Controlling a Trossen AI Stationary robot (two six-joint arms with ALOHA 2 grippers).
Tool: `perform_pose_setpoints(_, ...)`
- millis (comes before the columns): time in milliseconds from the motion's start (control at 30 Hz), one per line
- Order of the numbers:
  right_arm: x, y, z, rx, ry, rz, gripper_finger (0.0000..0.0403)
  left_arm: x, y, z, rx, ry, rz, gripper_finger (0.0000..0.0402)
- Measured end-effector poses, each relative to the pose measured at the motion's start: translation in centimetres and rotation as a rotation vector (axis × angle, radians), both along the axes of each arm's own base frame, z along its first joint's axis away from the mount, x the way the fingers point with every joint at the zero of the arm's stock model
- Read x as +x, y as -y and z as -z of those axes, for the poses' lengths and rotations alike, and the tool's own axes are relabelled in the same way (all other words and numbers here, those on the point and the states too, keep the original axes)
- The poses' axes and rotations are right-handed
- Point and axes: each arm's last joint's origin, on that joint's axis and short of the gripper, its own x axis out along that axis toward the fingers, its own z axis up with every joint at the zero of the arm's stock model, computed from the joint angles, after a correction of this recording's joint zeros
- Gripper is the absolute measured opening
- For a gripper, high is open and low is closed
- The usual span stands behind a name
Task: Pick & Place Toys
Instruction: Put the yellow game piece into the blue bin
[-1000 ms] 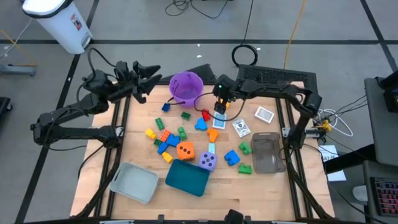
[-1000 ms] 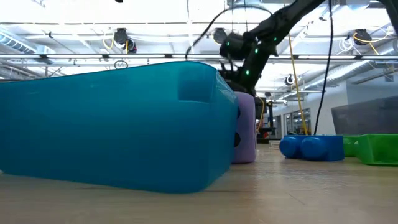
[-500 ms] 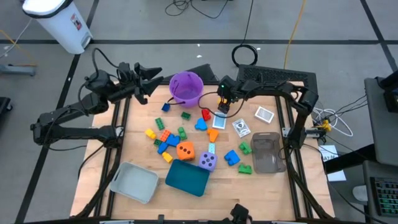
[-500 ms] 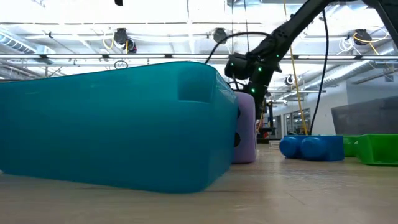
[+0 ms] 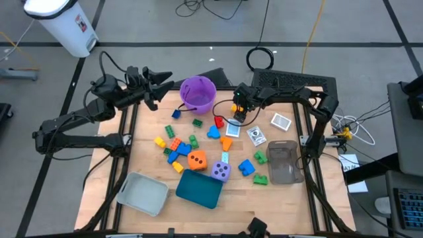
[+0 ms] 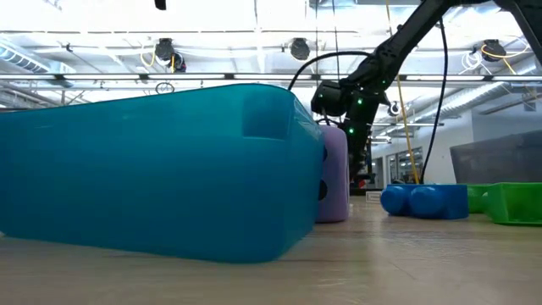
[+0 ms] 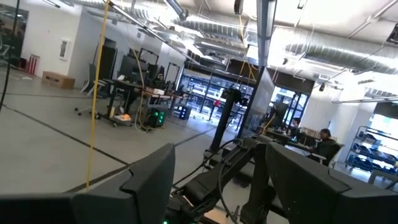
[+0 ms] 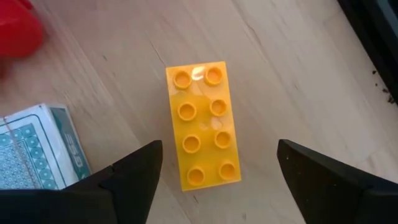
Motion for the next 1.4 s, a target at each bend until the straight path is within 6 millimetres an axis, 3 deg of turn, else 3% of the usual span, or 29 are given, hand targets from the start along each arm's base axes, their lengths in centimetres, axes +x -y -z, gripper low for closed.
perform_pose_setpoints(400,-0.01,-0.01,0.01,0.002,0.000,0.002,0.0182,0.04,-0.02,0.17,-0.008,-0.016,-0.001,0.0262)
perform_pose_setpoints(733,0.04,0.03,-0.13,-0.005,0.008,0.002,0.0125,0.07,-0.04,0.28,-0.021,-0.023,0.000,0.0262)
perform_pose_setpoints(933,0.12,0.01,-0.26,-0.008,0.019,0.005,0.0143,0.07,-0.04,0.27,-0.021,-0.023,0.000,0.0262)
perform_pose_setpoints(1400,0.30,0.20,-0.43,-0.013,0.059,0.042,0.0248,0.09,-0.05,0.29,-0.021,-0.025,0.000,0.0262)
